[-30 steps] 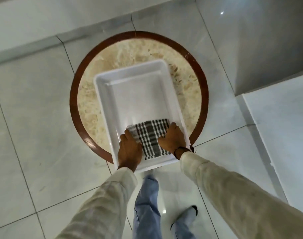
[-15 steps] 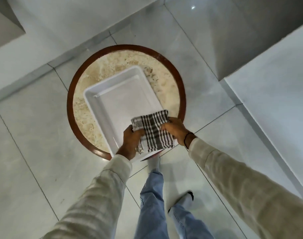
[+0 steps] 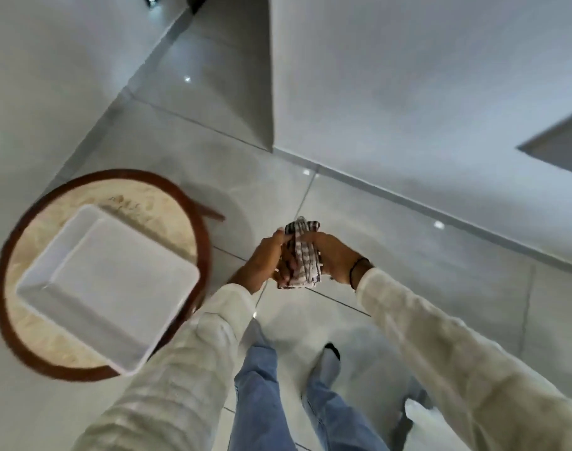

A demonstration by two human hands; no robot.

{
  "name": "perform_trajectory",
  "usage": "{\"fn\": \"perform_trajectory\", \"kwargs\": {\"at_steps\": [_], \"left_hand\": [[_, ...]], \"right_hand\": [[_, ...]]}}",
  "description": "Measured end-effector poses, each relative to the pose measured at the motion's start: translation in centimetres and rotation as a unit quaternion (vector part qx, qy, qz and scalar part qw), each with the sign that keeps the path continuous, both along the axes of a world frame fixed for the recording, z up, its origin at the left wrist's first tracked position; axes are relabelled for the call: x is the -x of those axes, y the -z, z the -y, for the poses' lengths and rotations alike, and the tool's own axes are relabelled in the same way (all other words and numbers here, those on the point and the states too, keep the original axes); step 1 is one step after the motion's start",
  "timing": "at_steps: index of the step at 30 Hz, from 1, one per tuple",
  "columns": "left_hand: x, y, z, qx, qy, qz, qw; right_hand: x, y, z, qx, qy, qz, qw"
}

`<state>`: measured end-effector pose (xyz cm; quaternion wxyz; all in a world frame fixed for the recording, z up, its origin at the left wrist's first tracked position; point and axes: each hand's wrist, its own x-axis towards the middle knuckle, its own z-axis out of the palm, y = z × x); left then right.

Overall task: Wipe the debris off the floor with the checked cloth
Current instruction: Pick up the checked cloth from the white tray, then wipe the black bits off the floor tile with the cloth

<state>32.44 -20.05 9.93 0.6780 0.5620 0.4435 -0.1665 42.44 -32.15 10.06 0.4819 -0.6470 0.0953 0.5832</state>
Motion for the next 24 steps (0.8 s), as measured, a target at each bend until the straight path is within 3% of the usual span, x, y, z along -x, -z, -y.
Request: {"fn": "perform_trajectory", "kwargs": {"at_steps": [3, 6, 9, 14, 19, 24], "left_hand": [[-3.0, 3.1, 4.1, -0.036, 0.093, 0.002, 0.995], [-4.7, 8.4, 6.7, -0.136, 0.157, 0.002, 0.978], [-5.1, 16.8, 8.2, -0.256, 0.265, 0.0, 0.93], [-5.0, 33.5, 8.7, -0.34, 0.403, -0.035, 0.849], [-5.2, 51.2, 8.4, -0.409, 0.466, -0.041, 0.783], [-4.9, 68.0, 6.2, -0.495, 0.455, -0.022, 0.74]], "right_hand": [[-1.8, 3.5, 6.4, 0.029, 0.105, 0.01, 0.994], [-2.9, 8.2, 11.4, 0.101, 0.177, 0.035, 0.978], [-3.9, 16.7, 15.8, 0.165, 0.213, 0.046, 0.962], [-4.6, 33.7, 19.1, 0.181, 0.245, 0.093, 0.948], [-5.7, 50.1, 19.0, 0.273, 0.139, 0.22, 0.926], [-6.4, 64.0, 18.9, 0.333, -0.121, 0.411, 0.84]]}}
